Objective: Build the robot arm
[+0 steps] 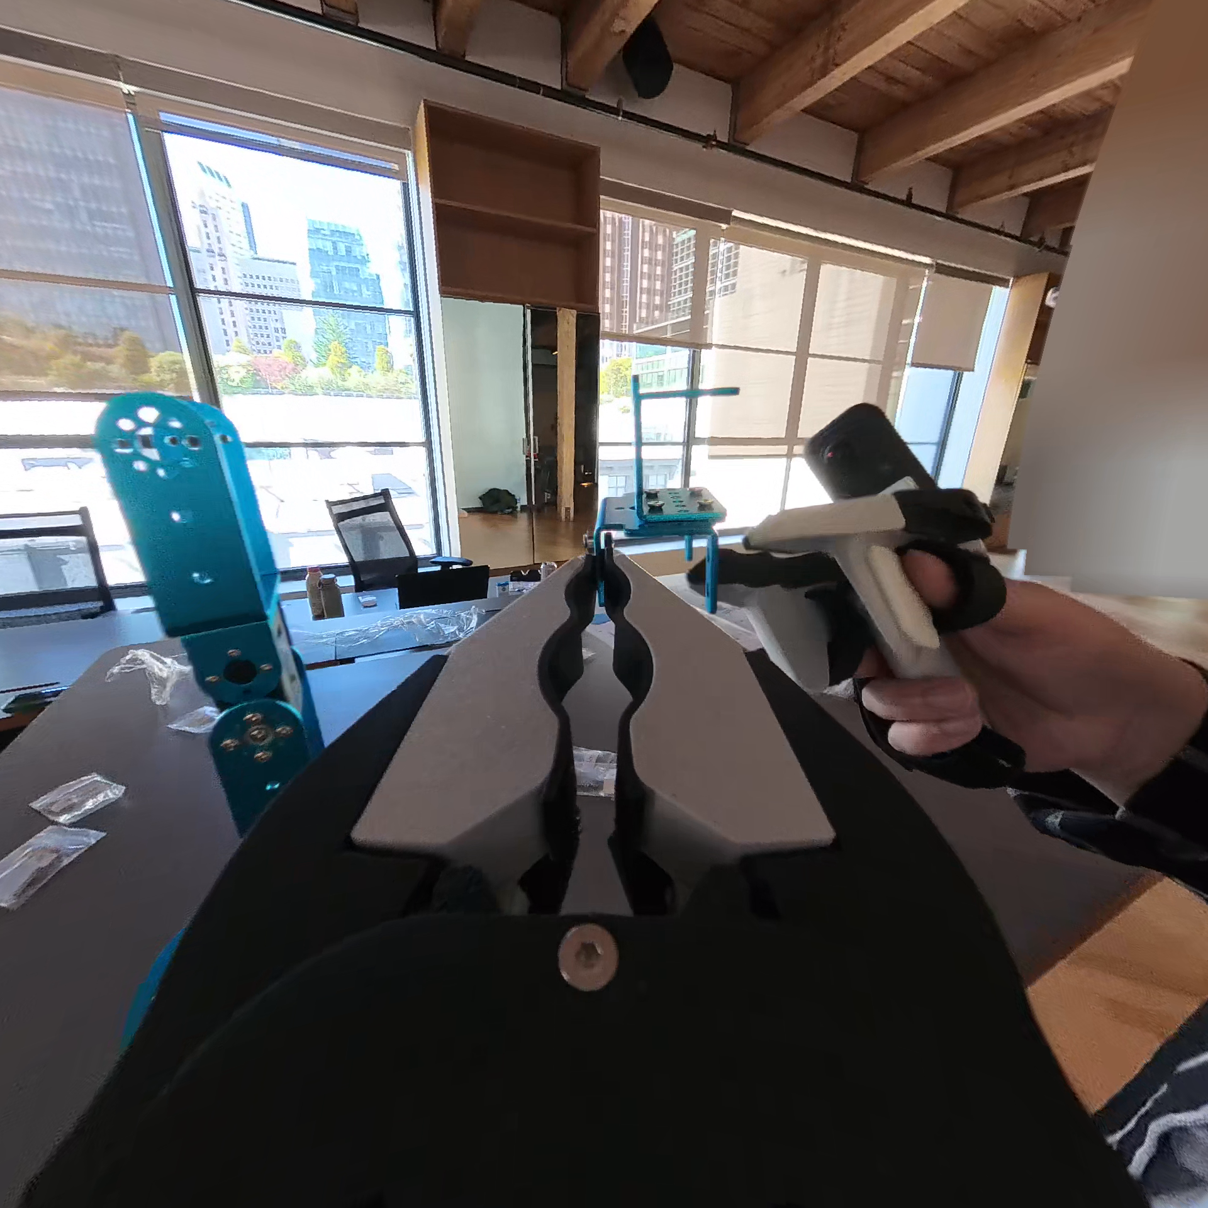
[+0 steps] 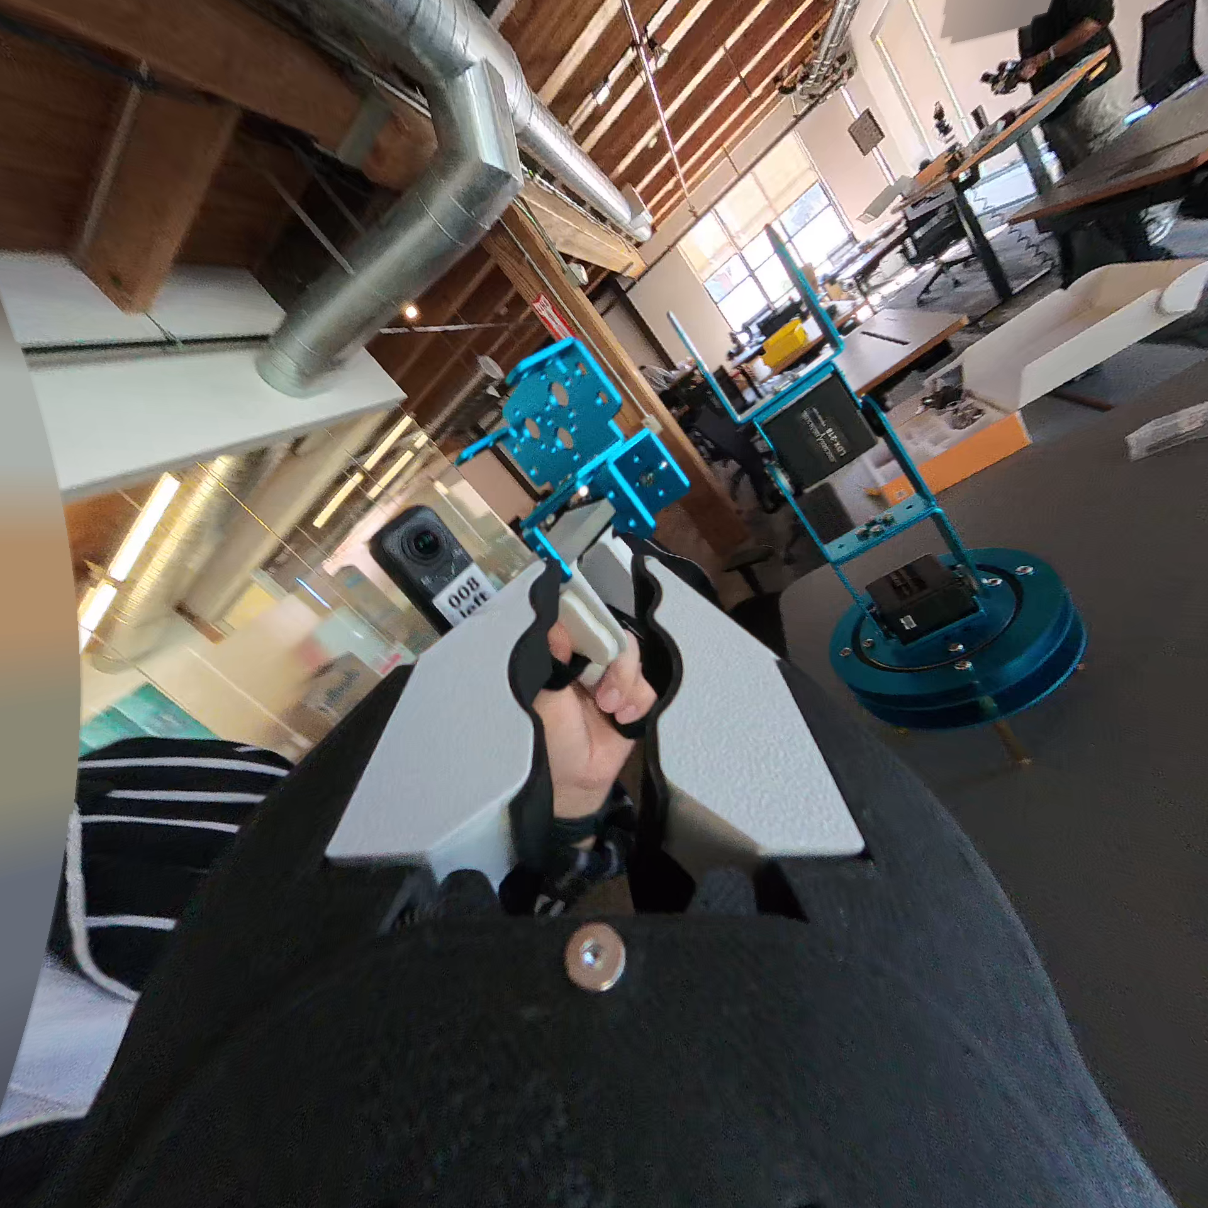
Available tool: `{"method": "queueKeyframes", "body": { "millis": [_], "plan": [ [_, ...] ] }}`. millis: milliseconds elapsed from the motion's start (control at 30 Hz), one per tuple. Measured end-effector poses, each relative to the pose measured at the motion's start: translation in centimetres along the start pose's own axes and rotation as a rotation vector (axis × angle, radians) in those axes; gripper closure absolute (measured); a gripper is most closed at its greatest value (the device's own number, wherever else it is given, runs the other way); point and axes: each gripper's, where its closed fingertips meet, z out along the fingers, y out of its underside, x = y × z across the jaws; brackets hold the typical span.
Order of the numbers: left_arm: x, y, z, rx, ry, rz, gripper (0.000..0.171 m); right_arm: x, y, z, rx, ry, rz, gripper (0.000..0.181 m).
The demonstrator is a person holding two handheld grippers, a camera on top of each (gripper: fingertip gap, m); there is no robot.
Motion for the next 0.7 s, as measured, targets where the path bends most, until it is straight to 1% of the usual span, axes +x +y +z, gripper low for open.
{"method": "queueKeyframes", "body": {
  "millis": [133,300,467,567,633,700],
  "plan": [
    [0.8,1.2,1.3,-0.034,-0.024,0.077,0.171,0.1,-0.7,-0.3,0.049,-0.109,0.173,0.157],
    [2.2,3.1,2.6,-0.074,-0.036,0.145,0.171,0.5,-1.0,-1.8,0.11,-0.173,0.269,0.157],
    [2.7,4.7,3.4,-0.104,0.026,0.015,0.171,1.4,0.3,-3.1,0.096,-0.14,0.262,0.156],
    [3.0,5.6,3.9,-0.128,0.093,-0.081,0.171,1.4,1.5,-3.8,0.098,-0.121,0.254,0.156],
    [3.1,6.2,4.3,-0.139,0.147,-0.159,0.171,1.5,2.7,-4.4,0.092,-0.075,0.203,0.156],
    [3.4,6.7,4.6,-0.154,0.203,-0.219,0.171,1.5,3.3,-5.5,0.117,-0.008,0.135,0.157]
  ]
}}
